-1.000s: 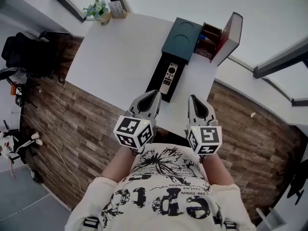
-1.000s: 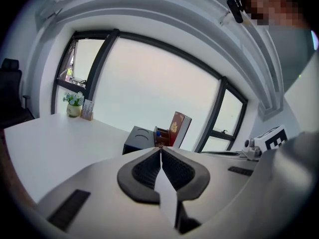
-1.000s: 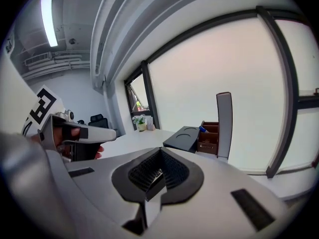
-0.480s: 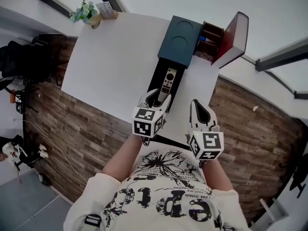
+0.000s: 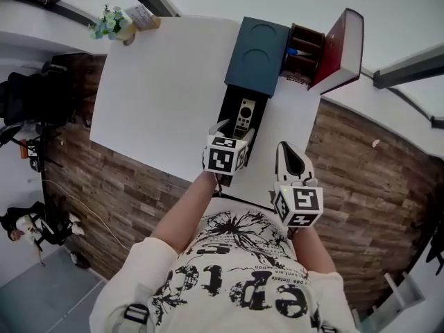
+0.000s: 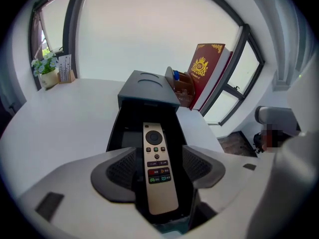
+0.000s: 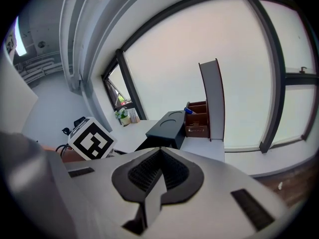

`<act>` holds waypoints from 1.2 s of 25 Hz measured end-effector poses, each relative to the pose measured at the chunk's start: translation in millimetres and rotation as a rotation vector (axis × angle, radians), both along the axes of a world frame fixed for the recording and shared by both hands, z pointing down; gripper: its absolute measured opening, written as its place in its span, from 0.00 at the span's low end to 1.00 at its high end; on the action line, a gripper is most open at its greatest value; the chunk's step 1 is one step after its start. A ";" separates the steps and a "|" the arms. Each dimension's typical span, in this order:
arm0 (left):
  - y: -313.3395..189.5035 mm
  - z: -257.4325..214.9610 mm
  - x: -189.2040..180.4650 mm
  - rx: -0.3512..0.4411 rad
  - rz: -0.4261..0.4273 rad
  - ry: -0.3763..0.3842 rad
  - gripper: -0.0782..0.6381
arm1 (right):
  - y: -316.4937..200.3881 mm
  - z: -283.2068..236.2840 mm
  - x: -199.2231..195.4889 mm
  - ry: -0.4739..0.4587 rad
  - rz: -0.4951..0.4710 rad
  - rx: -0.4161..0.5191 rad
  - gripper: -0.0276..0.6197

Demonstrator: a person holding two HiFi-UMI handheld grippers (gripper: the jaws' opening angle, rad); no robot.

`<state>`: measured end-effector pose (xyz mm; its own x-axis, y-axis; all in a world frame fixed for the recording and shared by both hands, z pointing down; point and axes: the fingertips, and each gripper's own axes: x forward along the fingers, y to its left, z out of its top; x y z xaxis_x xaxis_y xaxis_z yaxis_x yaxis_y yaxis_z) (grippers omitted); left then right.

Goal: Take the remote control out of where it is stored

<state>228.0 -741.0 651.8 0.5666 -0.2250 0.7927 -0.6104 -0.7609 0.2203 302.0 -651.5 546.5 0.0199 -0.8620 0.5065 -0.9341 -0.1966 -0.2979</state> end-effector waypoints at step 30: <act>-8.9 34.3 -4.3 -0.087 -0.122 -0.134 0.41 | -19.1 -36.4 38.1 -0.023 0.128 0.102 0.05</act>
<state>223.7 -749.8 686.1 0.4276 -0.2127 0.8786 -0.7249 -0.6614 0.1927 340.1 -670.7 510.1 0.1223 -0.9002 0.4178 -0.8958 -0.2814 -0.3439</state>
